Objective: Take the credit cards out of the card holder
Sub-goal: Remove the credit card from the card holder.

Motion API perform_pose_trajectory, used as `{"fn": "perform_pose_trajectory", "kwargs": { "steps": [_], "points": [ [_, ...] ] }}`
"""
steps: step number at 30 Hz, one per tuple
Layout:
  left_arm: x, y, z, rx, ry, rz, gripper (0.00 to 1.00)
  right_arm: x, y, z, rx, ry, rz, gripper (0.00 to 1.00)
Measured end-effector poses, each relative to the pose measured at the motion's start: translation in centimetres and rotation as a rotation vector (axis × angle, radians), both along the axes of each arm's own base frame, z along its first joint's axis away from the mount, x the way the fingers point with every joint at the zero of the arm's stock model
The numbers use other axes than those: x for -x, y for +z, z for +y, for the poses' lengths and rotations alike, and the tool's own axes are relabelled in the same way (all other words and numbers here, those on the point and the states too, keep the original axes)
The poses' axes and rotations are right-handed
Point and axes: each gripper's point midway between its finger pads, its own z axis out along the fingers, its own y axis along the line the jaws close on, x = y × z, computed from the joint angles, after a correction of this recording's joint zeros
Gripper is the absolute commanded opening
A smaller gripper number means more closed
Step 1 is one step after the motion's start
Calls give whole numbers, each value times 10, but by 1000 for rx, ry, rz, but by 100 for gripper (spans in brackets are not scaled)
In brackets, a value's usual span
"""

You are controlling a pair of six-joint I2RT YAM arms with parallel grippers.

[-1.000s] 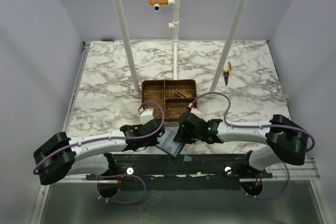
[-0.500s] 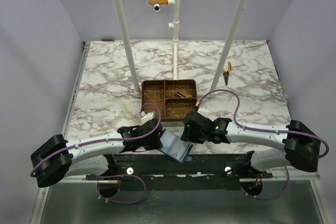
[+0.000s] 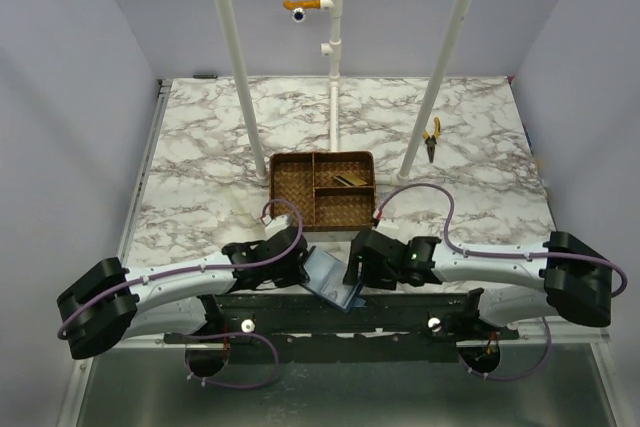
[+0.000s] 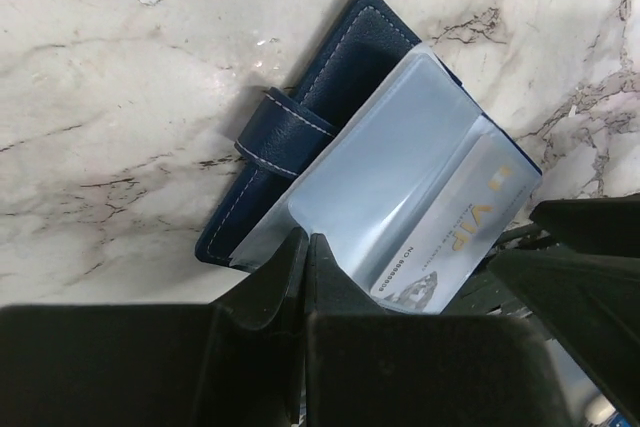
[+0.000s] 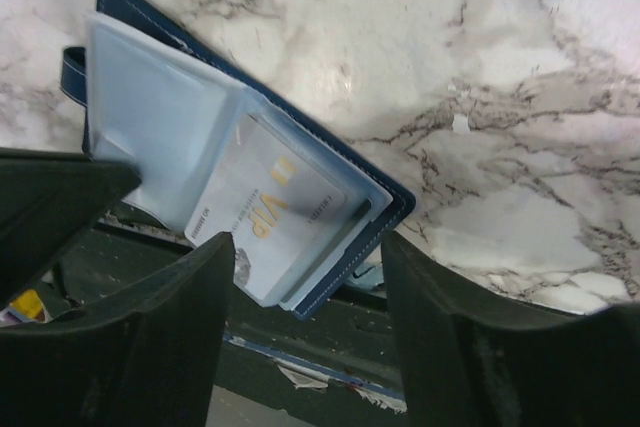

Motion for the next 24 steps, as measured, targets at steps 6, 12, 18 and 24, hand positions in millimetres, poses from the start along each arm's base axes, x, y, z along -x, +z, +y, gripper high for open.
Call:
{"fn": "perform_pose_trajectory", "kwargs": {
  "steps": [6, 12, 18, 24],
  "points": [
    [-2, -1, 0, 14, 15, 1, 0, 12, -8, 5, -79, -11, 52, 79],
    [-5, -2, -1, 26, 25, -1, 0, 14, -5, 31, -189, -13, 90, 80],
    [-6, -2, -1, 37, 29, -7, 0, 11, -4, 37, -217, -38, 99, 68],
    [-3, -1, 4, 37, 23, -15, 0, -4, -12, 30, -161, -84, 74, 50]
  ]
}}
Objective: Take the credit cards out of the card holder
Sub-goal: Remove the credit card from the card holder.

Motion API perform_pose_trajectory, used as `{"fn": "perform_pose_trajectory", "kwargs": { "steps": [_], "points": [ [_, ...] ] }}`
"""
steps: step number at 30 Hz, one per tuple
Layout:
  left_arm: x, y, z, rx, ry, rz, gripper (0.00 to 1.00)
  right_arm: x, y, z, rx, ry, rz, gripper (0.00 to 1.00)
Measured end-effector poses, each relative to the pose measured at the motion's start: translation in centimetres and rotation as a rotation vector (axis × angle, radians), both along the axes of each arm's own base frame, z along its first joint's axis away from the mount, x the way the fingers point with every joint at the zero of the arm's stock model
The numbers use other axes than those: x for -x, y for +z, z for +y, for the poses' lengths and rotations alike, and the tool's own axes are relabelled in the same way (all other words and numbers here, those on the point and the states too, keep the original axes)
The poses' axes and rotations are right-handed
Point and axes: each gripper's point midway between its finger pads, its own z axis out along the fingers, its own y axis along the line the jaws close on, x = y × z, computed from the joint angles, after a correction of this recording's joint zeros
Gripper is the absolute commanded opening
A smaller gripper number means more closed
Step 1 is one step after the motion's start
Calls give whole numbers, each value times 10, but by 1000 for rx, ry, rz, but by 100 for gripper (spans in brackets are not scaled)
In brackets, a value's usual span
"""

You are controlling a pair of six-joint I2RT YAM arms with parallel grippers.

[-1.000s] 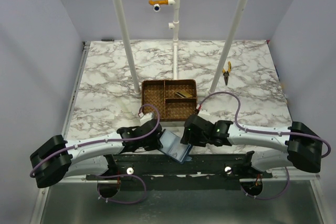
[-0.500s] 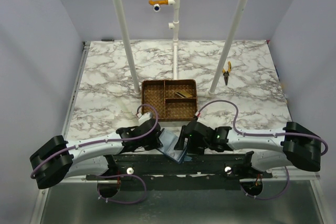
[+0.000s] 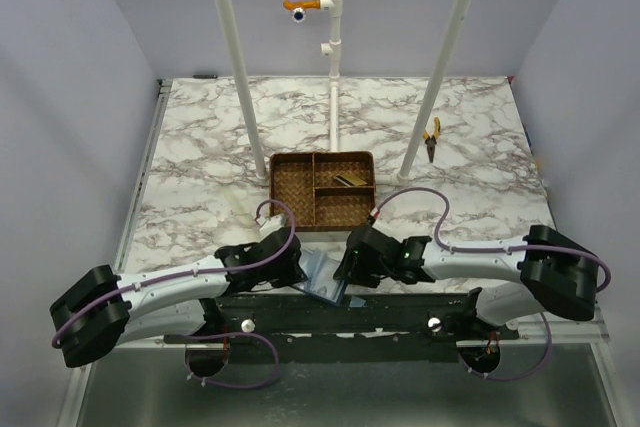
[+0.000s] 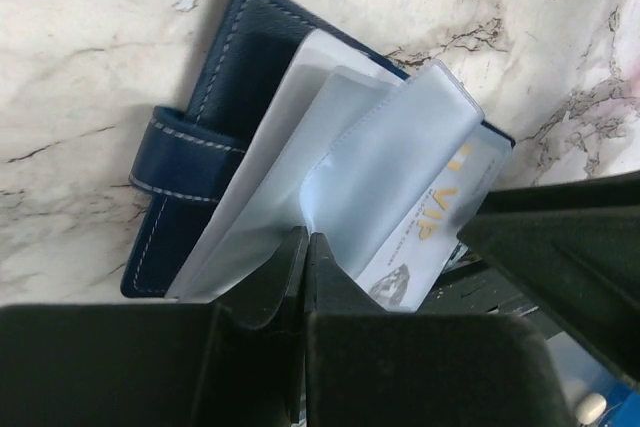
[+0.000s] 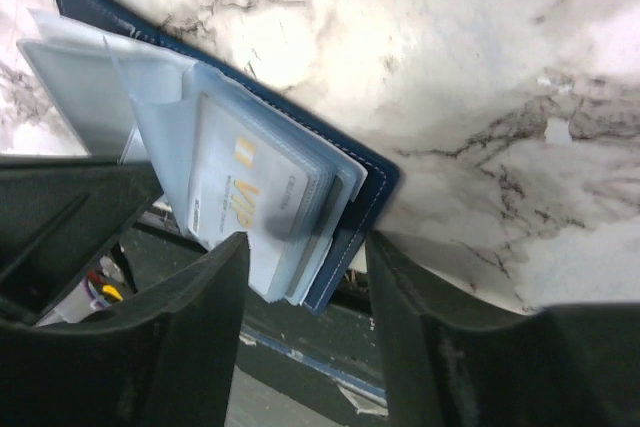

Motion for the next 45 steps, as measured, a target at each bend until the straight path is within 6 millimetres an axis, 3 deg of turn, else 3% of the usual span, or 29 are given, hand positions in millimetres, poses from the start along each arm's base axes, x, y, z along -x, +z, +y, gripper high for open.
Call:
{"fn": "perform_pose_trajectory", "kwargs": {
  "steps": [7, 15, 20, 24, 28, 34, 39, 45],
  "points": [
    [2, 3, 15, -37, -3, -24, 0, -20, -2, 4, 60, -16, -46, 46],
    [6, 5, 31, -97, -40, -52, 30, -37, 1, -3, 156, -6, -97, 47],
    [0, 36, 24, -72, -94, -117, 31, -43, 12, -4, 191, 22, -127, 46],
    [-8, 75, 3, 2, -149, -187, 28, -42, 19, -5, 191, 44, -140, 38],
    [-10, 92, -13, 50, -202, -207, 21, -41, 21, -3, 178, 59, -138, 34],
    [-5, 81, -32, 66, -269, -156, 18, -37, 29, 19, 75, 94, -125, 31],
    [-7, 67, -33, 45, -271, -135, 19, -36, 26, 20, 66, 73, -110, 31],
    [-6, 21, -19, -44, -261, -59, 24, -28, 13, 12, 82, 81, -80, 31]
  ]
}}
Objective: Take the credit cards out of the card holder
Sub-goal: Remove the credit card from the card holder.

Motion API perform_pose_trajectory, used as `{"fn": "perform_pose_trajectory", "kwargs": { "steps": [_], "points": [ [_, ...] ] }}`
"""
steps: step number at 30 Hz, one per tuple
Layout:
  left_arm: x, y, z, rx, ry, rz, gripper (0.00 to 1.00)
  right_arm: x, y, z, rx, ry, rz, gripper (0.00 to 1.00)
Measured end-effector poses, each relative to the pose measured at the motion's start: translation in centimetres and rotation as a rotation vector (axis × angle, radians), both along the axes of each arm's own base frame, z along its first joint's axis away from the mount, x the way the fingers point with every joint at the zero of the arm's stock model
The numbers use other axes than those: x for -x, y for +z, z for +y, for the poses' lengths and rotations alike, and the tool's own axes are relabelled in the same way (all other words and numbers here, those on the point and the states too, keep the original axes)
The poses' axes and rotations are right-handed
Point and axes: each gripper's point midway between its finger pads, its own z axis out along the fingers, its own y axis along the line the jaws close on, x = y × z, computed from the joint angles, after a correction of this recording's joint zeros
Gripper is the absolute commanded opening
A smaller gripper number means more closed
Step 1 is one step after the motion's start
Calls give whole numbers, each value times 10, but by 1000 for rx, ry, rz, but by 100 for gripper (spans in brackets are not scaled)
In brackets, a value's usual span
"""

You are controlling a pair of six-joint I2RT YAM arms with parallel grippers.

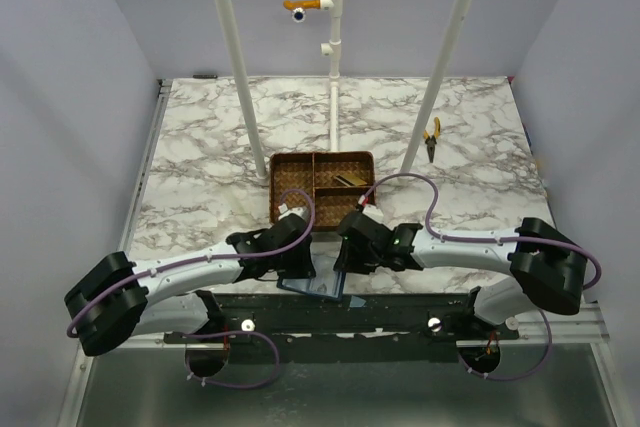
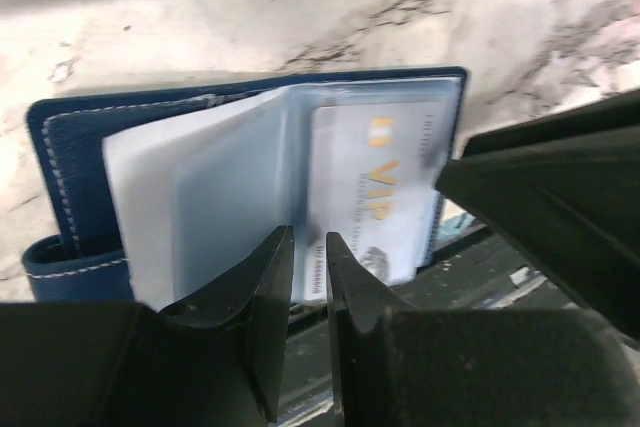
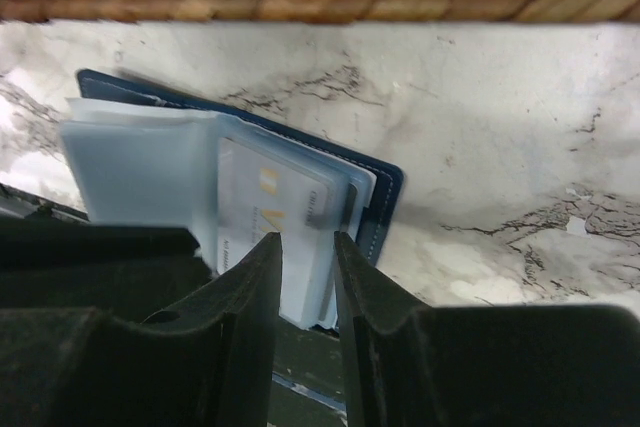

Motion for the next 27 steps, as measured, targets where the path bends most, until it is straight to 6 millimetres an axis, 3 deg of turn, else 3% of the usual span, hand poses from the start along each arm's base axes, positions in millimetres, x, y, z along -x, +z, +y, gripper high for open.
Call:
{"fn": "perform_pose_trajectory", "kwargs": {
  "steps": [4, 13, 19, 27],
  "points": [
    [1, -17, 10, -32, 10, 28, 28, 4, -3, -1, 3, 15, 9, 31],
    [1, -18, 2, 36, -11, 33, 27, 5, -16, -1, 45, 36, 23, 29],
    [3, -18, -4, 86, -17, 52, 18, 2, -14, 0, 64, 45, 16, 13],
    [11, -18, -13, 169, -16, 105, 4, -5, -13, -5, 109, 31, -12, 8]
  ]
}}
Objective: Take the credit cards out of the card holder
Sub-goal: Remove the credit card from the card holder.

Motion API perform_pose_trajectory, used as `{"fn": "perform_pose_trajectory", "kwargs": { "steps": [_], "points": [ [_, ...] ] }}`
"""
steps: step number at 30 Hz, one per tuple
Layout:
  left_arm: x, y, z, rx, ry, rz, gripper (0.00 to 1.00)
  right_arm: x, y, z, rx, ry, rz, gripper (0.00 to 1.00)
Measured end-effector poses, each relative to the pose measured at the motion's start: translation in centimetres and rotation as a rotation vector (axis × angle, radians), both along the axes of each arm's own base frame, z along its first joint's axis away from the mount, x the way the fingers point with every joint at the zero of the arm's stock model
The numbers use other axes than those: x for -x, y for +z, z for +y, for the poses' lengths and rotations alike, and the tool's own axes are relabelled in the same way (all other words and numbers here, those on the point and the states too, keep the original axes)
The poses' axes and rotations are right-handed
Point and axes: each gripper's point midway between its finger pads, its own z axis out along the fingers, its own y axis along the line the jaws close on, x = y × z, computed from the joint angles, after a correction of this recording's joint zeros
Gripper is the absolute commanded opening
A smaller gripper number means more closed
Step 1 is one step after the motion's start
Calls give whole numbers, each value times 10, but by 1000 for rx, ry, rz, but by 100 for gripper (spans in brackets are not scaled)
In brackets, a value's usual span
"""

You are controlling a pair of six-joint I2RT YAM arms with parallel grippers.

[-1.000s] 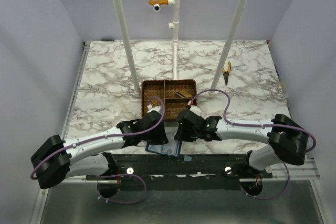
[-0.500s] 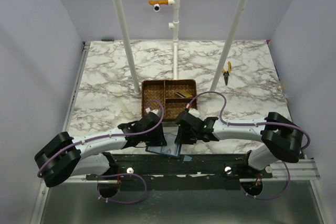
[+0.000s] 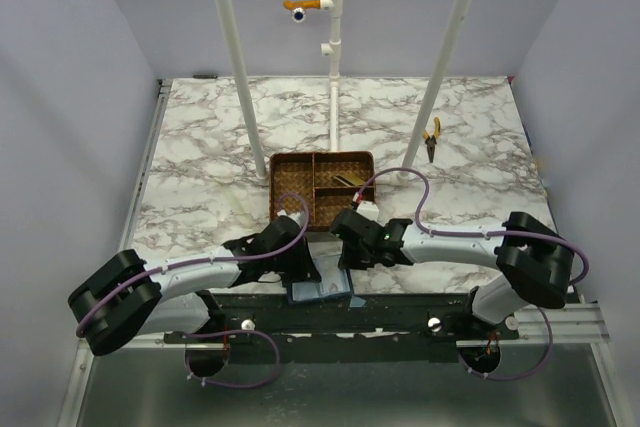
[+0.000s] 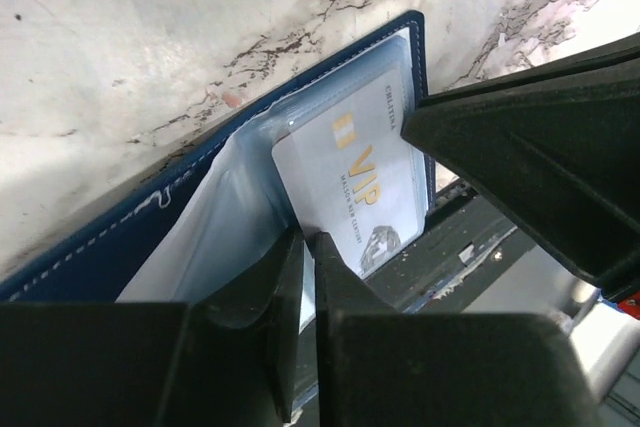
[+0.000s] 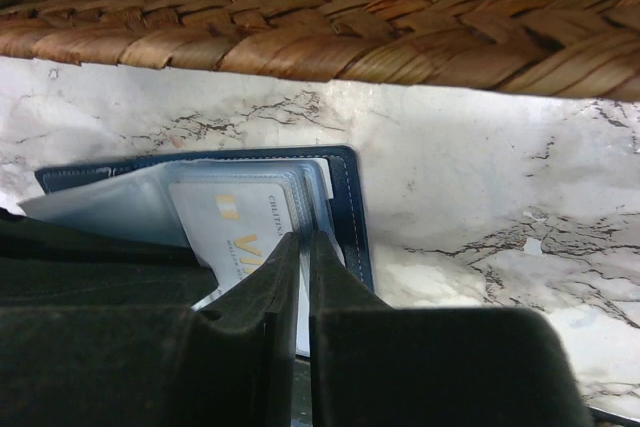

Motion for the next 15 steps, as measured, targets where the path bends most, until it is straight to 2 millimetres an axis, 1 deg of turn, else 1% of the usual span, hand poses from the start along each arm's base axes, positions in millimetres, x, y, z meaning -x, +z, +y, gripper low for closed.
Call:
{"fn": "perform_pose_trajectory", "kwargs": {
  "steps": [2, 10, 13, 14, 15],
  "points": [
    [2, 0, 0, 13, -1, 14, 0, -1, 0, 0, 3, -3, -6, 8],
    [4, 0, 1, 55, 15, 42, 0, -3, 0, 0, 4, -10, -12, 6],
    [2, 0, 3, 58, 24, 43, 0, -3, 0, 0, -1, -14, -13, 6],
    [1, 0, 3, 59, 24, 43, 0, -3, 0, 0, -4, -15, -13, 8],
    [1, 0, 3, 60, 26, 44, 0, -3, 1, 0, -7, -17, -14, 11]
  ]
}}
